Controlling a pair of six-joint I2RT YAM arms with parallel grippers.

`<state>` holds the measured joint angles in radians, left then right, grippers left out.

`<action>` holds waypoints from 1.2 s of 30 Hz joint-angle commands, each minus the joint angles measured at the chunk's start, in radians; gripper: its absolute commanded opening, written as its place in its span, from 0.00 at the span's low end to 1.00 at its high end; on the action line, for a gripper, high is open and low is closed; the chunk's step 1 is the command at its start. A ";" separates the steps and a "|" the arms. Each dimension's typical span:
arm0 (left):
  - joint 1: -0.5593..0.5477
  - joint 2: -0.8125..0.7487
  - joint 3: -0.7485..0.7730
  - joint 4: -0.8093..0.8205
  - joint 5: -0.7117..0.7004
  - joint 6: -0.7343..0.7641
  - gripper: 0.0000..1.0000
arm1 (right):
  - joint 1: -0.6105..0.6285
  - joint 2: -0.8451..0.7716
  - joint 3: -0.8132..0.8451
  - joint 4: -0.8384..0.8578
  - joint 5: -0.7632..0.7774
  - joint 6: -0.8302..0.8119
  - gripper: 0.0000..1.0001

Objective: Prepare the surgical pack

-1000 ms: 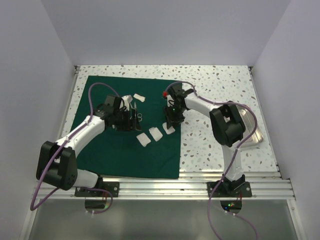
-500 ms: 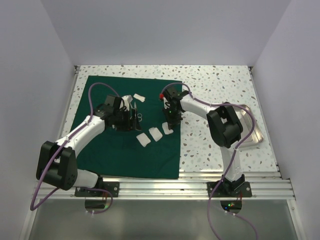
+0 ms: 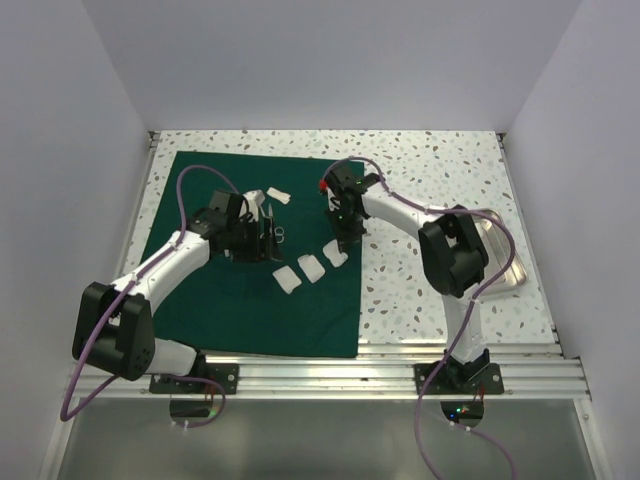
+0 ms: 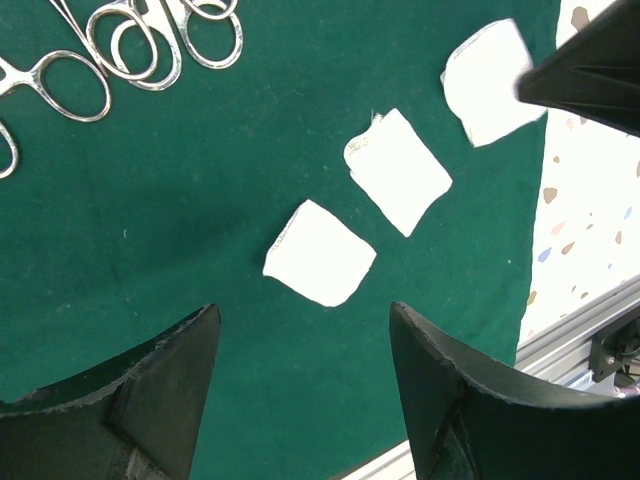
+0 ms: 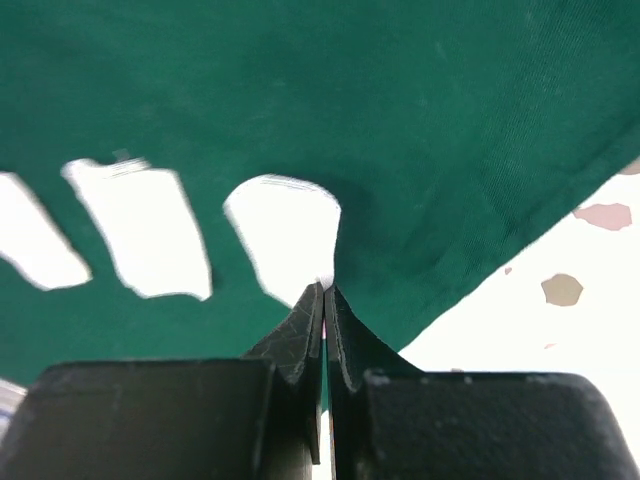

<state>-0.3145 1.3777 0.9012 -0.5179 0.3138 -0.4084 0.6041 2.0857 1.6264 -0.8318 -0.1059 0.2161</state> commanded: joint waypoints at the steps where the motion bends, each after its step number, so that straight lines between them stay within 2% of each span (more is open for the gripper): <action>1: 0.011 -0.011 -0.004 0.004 -0.010 0.010 0.72 | 0.026 -0.099 0.079 -0.058 -0.032 0.006 0.00; 9: 0.015 -0.009 -0.012 -0.004 -0.047 -0.004 0.72 | 0.088 -0.110 0.125 -0.073 -0.176 0.048 0.00; 16: 0.017 -0.023 -0.024 -0.010 -0.048 -0.006 0.72 | 0.115 -0.059 0.092 -0.010 -0.253 0.069 0.00; 27: 0.022 -0.040 -0.027 -0.027 -0.050 0.002 0.72 | 0.115 0.002 0.035 0.045 -0.256 0.048 0.00; 36: 0.023 -0.037 -0.030 -0.024 -0.041 0.000 0.72 | 0.114 0.031 0.021 0.051 -0.192 0.034 0.00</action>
<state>-0.3012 1.3666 0.8722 -0.5415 0.2710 -0.4088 0.7200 2.1082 1.6520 -0.8021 -0.3290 0.2649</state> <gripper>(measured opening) 0.721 0.010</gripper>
